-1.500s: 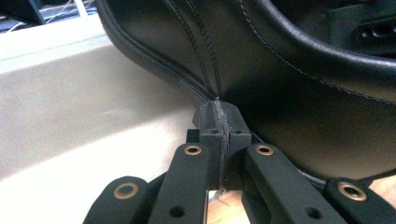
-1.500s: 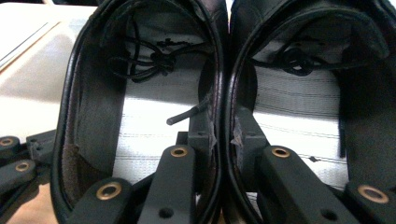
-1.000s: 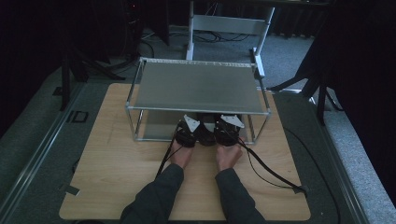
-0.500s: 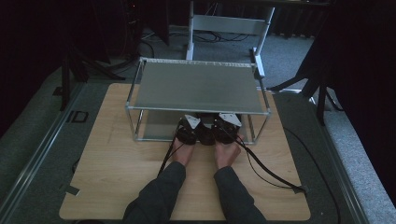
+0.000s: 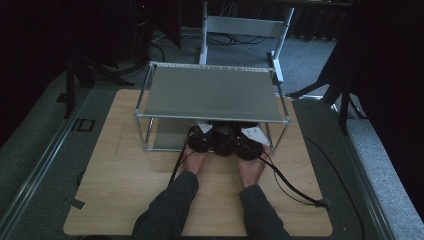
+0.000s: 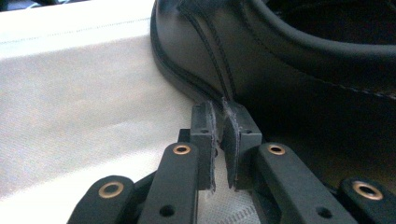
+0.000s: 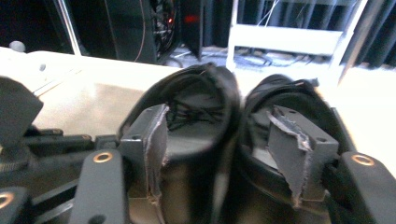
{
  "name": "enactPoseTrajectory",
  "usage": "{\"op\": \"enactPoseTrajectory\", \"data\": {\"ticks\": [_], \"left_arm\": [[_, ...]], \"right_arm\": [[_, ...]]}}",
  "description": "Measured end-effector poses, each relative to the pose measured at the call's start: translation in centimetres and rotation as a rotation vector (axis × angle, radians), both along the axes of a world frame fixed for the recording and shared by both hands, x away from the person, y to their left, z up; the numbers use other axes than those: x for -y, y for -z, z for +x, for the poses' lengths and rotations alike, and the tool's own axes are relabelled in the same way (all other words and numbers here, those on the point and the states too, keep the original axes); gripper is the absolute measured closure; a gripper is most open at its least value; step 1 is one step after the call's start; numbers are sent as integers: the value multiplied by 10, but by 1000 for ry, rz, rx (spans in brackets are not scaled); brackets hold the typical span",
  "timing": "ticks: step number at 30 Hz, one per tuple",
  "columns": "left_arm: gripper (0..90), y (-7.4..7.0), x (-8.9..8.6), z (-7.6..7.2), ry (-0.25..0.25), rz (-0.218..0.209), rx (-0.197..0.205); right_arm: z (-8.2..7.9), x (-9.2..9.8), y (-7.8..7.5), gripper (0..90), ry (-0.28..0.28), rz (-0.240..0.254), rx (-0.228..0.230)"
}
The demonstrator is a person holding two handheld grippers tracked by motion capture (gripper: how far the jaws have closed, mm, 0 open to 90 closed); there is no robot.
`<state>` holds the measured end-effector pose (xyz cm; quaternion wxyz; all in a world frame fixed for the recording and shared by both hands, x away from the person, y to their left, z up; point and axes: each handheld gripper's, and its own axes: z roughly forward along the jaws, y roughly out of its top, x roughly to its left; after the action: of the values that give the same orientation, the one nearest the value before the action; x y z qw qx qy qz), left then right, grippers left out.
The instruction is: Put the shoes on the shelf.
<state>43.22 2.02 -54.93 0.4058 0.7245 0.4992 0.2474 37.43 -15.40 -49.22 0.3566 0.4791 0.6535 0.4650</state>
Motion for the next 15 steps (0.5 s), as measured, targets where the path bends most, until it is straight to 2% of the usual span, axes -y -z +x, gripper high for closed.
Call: {"op": "enactPoseTrajectory", "data": {"ticks": [1, 3, 6, 10, 15], "left_arm": [[832, 1, 0, 0, -1, -5, 4], [833, 1, 0, 1, -1, -10, 4], [834, 1, 0, 1, 1, 4, 0], [839, 0, 1, 1, 6, 8, -7], [860, 1, 3, 2, -14, -5, -13]], "right_arm": [[-4, 6, -1, 372, -14, 12, 4], [-10, 16, 0, 354, -5, -4, -5], [-11, 30, 8, 312, 5, -35, -55], [1, 37, 23, 245, 4, -43, -154], [11, 42, 30, 260, 1, -53, -204]]}}
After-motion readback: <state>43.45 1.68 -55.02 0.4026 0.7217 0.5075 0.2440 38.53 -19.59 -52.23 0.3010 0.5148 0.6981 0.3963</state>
